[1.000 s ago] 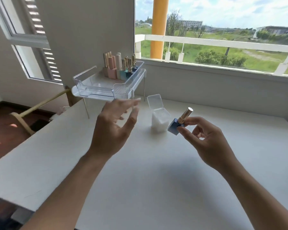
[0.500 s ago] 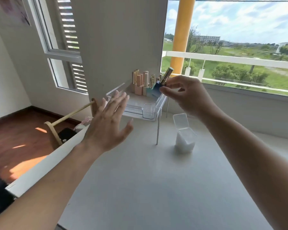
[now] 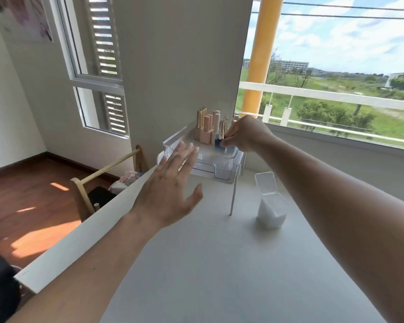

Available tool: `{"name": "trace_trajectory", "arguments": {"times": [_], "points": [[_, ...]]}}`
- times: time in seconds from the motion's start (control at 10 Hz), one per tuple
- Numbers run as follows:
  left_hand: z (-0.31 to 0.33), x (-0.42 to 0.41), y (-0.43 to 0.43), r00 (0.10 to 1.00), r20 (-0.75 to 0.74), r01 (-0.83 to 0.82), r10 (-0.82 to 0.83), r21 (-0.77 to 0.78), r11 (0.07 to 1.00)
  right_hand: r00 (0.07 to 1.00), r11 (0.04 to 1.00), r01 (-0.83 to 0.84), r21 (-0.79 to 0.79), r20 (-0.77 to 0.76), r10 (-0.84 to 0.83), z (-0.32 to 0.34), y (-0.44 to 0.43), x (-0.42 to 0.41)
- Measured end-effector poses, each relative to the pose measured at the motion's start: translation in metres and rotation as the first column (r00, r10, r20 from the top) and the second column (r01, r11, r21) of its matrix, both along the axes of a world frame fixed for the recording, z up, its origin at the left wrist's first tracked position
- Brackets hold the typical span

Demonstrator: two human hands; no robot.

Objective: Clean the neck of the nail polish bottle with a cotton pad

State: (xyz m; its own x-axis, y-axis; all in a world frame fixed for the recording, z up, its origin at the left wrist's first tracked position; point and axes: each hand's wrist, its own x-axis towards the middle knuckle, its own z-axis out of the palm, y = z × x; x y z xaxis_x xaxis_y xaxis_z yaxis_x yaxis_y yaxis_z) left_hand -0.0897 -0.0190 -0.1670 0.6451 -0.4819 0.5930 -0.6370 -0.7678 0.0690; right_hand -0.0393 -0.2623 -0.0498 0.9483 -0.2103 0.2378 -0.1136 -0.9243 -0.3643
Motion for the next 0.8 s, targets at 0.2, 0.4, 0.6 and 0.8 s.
{"name": "trace_trajectory", "arguments": {"times": [0.2,0.4,0.6,0.8], "points": [[0.001,-0.003,0.001,0.999,-0.033,0.004,-0.004,-0.019,1.0,0.984,0.944,-0.054,-0.327,-0.176,-0.005,0.005,0.011,0.005],[0.002,0.0,0.001,0.997,-0.078,0.011,-0.013,-0.022,1.0,0.985,0.979,-0.028,-0.201,-0.171,-0.007,0.003,0.011,0.003],[0.009,-0.002,0.001,0.99,-0.141,0.005,-0.005,0.002,1.0,0.996,0.996,-0.062,0.064,-0.059,0.066,0.001,0.0,-0.008],[0.022,-0.023,-0.017,0.996,-0.068,0.056,-0.065,-0.124,0.991,0.987,0.96,-0.154,0.235,0.073,0.141,0.011,-0.019,-0.047]]}}
